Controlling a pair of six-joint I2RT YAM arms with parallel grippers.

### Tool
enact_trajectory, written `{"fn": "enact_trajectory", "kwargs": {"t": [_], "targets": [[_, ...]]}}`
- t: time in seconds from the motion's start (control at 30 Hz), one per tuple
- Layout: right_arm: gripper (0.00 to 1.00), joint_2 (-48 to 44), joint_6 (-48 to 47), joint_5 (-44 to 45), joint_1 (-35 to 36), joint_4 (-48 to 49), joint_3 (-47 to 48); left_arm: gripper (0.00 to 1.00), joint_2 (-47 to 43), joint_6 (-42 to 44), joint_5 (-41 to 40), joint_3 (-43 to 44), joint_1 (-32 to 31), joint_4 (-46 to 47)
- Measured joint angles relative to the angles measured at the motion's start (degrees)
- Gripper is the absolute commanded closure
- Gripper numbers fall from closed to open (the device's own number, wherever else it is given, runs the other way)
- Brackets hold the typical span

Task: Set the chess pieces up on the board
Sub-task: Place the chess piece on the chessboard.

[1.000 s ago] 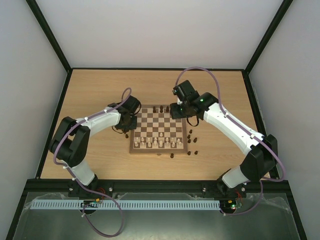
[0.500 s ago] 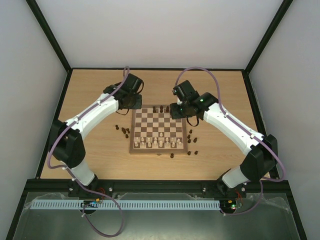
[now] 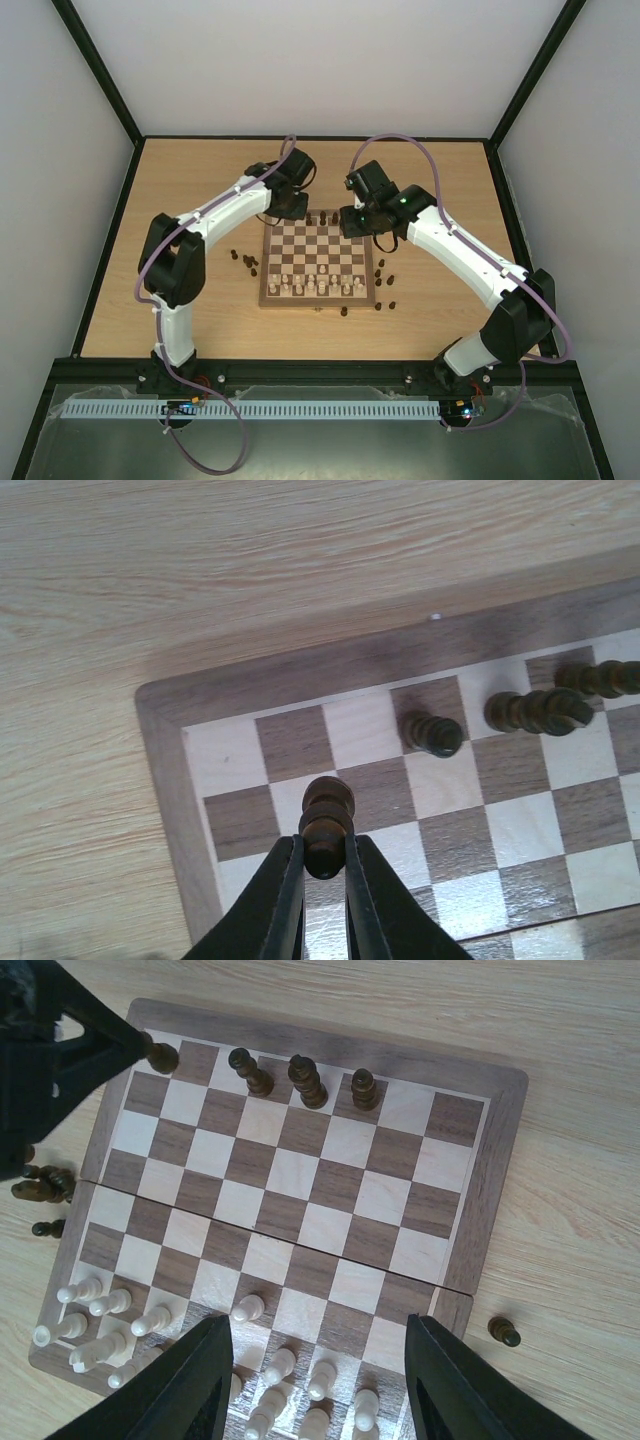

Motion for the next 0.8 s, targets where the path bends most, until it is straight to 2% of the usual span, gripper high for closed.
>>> {"fn": "enact_trajectory", "kwargs": {"t": [0.8], "targets": [[0.52, 0.0, 0.0, -0.1, 0.0, 0.4, -0.4, 0.90, 7.3, 0.7, -2.0, 8.3, -2.2, -2.8]]}}
